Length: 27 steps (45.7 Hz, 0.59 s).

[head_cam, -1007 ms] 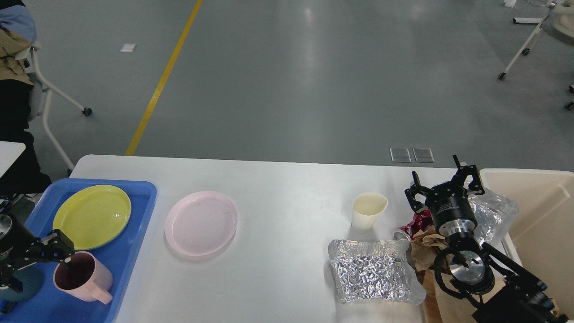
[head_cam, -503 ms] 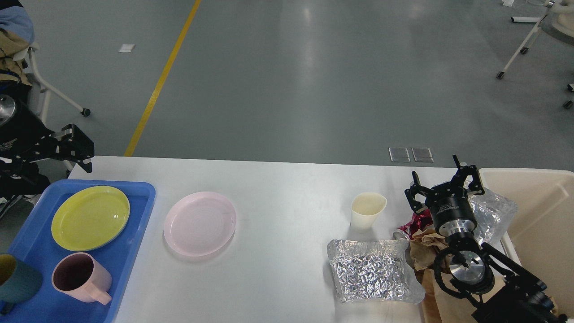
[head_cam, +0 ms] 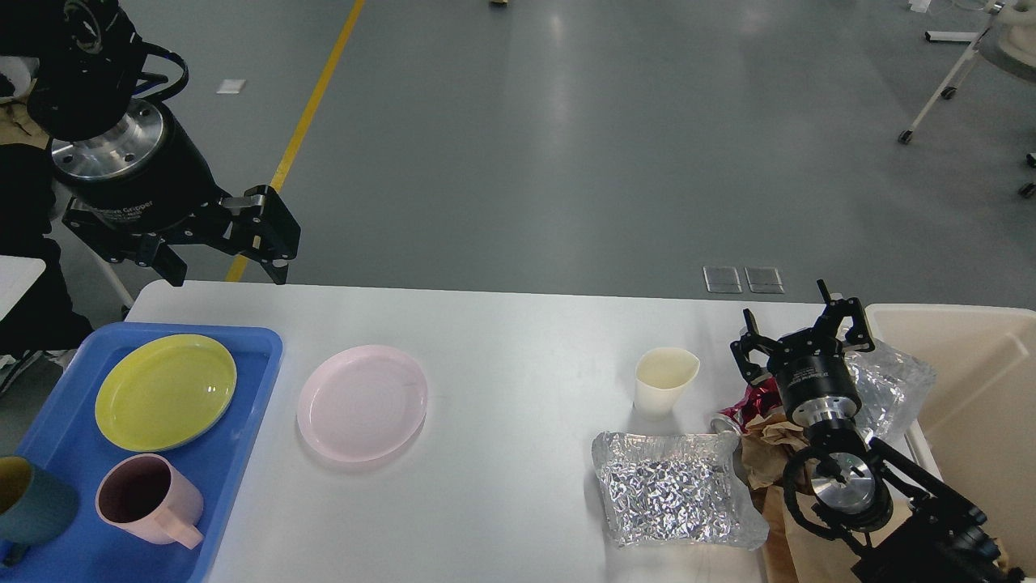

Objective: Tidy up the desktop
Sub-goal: 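Open the left gripper and raise it off the mug, then lower the left gripper to the rim of the pink plate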

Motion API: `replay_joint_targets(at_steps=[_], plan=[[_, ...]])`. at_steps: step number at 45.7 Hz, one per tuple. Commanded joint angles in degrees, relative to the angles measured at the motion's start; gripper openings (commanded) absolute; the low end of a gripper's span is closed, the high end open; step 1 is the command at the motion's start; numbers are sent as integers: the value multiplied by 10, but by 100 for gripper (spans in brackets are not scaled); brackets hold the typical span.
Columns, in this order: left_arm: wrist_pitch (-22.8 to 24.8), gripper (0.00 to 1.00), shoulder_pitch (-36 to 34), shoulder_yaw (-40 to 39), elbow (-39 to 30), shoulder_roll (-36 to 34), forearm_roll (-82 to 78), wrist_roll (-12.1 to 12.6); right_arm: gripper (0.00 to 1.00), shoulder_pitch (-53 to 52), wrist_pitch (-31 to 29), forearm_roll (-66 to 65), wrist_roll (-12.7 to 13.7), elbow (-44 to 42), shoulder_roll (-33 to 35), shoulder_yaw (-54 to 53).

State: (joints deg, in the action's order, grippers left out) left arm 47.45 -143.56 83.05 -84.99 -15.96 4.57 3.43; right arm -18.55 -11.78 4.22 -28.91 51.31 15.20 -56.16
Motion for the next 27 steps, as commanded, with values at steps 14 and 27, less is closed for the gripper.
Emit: replay_joint_targets(at_steps=[14, 27], plan=[[-2, 94, -17, -3, -51, 17, -1, -3, 100, 0, 0, 0, 0, 0, 1, 0], [-52, 94, 31, -9, -50, 22, 17, -21, 100, 0, 0, 0, 0, 0, 0, 0]])
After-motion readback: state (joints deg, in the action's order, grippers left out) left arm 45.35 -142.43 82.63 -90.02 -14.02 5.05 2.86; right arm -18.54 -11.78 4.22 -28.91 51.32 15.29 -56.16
